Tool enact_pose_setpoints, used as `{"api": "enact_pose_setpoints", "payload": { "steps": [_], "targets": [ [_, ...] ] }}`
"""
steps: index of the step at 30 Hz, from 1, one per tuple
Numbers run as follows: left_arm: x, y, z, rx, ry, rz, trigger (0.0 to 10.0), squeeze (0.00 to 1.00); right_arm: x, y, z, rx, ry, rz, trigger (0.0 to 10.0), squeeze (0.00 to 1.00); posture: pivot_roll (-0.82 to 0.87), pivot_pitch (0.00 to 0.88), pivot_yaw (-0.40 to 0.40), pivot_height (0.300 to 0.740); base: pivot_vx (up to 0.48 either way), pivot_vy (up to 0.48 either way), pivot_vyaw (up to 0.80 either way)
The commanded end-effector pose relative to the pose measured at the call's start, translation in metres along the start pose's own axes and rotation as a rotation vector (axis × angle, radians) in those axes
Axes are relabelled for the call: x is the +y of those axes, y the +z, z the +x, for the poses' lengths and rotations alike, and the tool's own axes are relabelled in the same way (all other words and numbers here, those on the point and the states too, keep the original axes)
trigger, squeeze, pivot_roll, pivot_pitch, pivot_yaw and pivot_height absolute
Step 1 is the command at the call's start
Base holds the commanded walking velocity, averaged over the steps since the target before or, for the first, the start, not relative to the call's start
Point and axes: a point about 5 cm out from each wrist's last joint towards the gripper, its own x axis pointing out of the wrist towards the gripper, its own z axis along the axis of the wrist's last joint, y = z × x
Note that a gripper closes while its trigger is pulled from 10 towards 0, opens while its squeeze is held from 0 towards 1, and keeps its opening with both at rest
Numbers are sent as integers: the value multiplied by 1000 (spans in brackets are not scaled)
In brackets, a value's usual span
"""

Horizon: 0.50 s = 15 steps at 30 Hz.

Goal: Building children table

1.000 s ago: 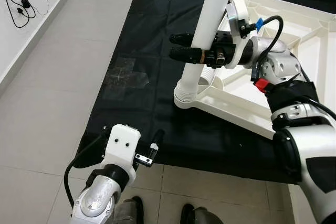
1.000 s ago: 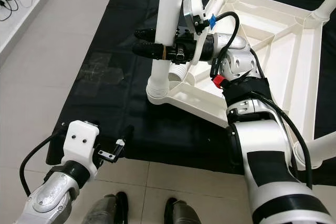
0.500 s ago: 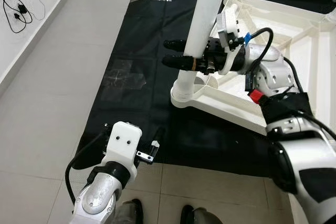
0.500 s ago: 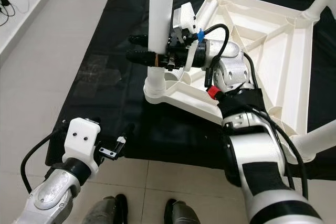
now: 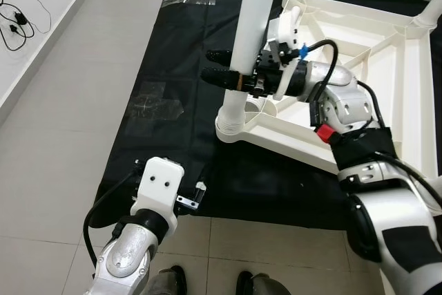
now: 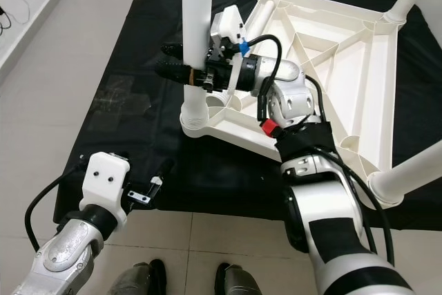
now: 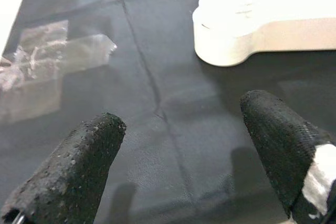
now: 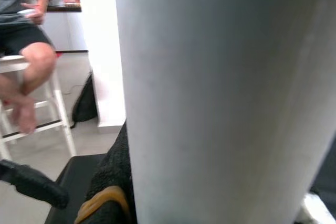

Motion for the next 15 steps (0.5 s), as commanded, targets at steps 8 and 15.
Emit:
{"api": "enact_pose_setpoints", "payload": {
  "steps": [8, 15],
  "targets": [
    [9, -6, 1, 23, 21, 26, 10000, 0, 20, -52, 5, 212, -115, 169, 10000, 0, 140, 281, -38, 740, 0, 0, 0],
    [15, -5, 4, 12, 36, 41, 10000, 0, 17, -62, 11, 265, -376, 223, 10000, 0, 134, 282, -40, 740, 0, 0, 0]
  ]
}}
